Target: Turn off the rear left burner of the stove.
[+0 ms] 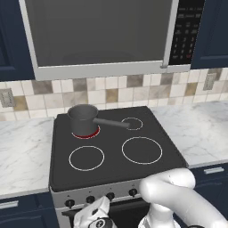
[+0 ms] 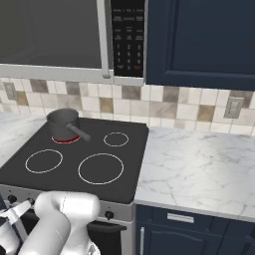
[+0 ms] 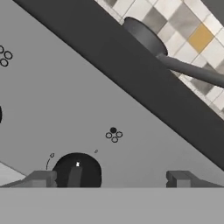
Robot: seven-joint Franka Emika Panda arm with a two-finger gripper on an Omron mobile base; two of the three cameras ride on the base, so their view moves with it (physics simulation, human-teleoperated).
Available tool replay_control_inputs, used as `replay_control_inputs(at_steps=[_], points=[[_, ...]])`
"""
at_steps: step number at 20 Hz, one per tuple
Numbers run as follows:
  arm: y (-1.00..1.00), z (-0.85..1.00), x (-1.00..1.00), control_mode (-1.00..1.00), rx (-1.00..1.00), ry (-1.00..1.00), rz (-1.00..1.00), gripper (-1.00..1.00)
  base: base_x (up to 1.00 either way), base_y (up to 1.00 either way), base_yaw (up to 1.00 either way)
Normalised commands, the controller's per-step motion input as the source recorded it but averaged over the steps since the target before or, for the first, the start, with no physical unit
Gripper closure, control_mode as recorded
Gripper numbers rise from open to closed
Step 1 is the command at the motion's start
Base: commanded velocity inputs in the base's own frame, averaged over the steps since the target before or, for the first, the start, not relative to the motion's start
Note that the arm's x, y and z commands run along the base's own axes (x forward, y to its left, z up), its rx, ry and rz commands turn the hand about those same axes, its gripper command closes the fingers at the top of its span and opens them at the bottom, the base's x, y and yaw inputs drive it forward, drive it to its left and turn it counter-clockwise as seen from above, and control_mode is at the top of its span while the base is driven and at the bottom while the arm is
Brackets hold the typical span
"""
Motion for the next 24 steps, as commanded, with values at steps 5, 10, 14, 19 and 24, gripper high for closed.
replay_control_inputs(at_steps=[5, 10, 14, 19, 24], points=[[0.00, -0.12, 0.25, -1.00, 0.00, 0.01, 0.14, -1.00, 0.00, 0.00, 0.00], [0.00, -0.07, 0.23, -1.00, 0.00, 0.00, 0.13, -1.00, 0.00, 0.00, 0.00], [0.01, -0.29, 0.10, -1.00, 0.00, 0.00, 0.11, -1.00, 0.00, 0.00, 0.00], [0.01, -0.21, 0.09, -1.00, 0.00, -0.02, 0.09, -1.00, 0.00, 0.00, 0.00], [0.00, -0.20, 0.01, -1.00, 0.00, -0.01, 0.04, -1.00, 0.00, 0.00, 0.00]])
